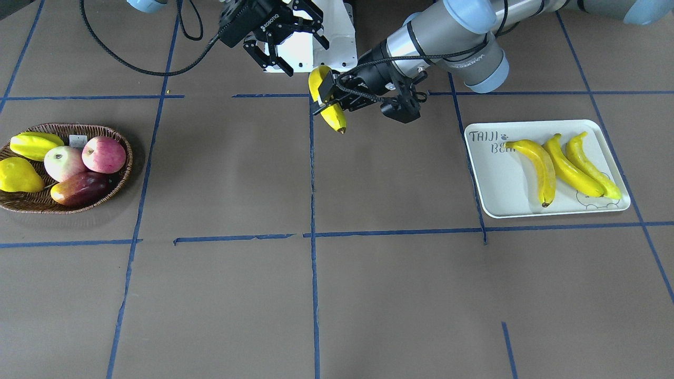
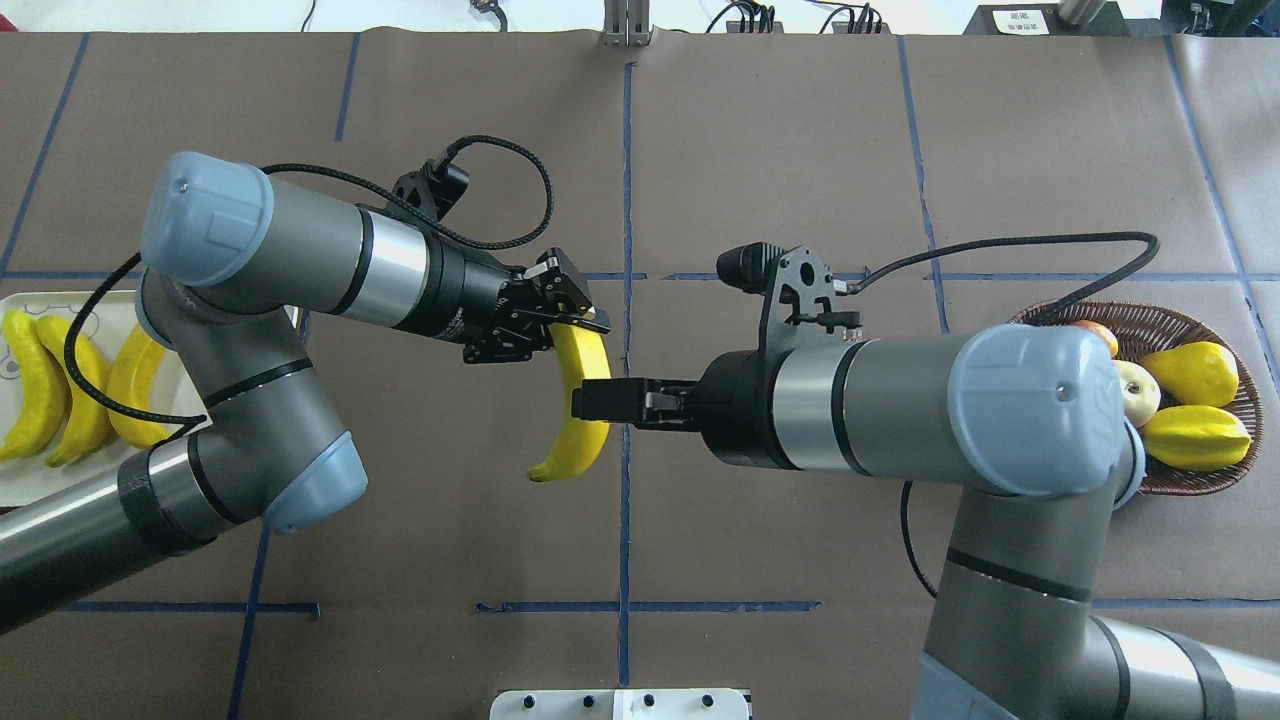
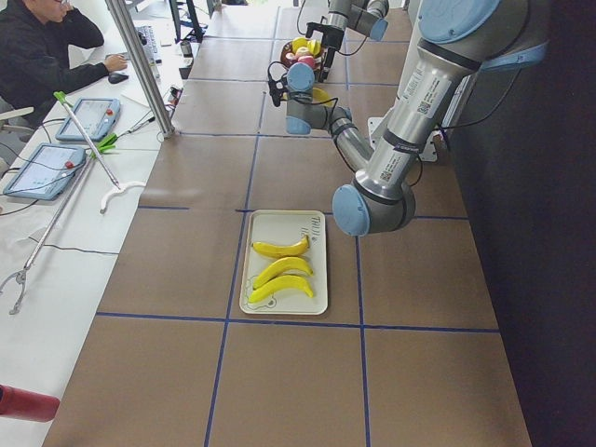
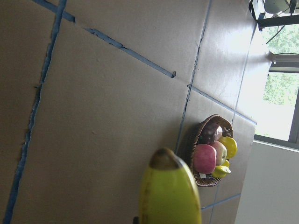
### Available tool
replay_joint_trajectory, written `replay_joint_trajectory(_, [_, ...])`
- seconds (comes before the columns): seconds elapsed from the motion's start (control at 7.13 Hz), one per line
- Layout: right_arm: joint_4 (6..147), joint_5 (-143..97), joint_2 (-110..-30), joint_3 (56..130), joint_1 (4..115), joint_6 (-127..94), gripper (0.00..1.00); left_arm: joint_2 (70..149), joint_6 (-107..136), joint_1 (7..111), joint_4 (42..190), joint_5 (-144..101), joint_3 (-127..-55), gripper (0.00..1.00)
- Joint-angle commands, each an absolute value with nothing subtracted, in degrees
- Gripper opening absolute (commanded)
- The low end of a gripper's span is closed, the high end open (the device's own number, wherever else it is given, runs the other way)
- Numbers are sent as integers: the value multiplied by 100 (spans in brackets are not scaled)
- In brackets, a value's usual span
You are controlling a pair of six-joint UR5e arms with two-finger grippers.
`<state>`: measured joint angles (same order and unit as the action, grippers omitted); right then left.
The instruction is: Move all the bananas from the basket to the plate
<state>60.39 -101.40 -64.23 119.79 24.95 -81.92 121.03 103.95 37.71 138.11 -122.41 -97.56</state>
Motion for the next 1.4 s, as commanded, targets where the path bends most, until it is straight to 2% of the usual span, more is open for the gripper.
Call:
replay_joint_trajectory(0.0, [6720, -11166, -6513, 12137, 3501, -8113, 100, 11761, 8920, 4496, 12023, -12759, -9799, 0])
replay_joint_trajectory(0.56, [7180, -11522, -6697, 12042, 4473, -7717, 100, 10172, 8130, 5080, 11733, -12692, -9897, 0])
replay_joint_trajectory(1.12, [7374, -11514, -6715, 11962, 4623, -7708, 100, 9589, 8130, 5019, 11733, -12289, -9809, 0])
replay_joint_trajectory(1.26, [7391, -11479, -6697, 11945, 4649, -7708, 100, 9580, 8130, 4984, 11733, -11922, -9774, 22])
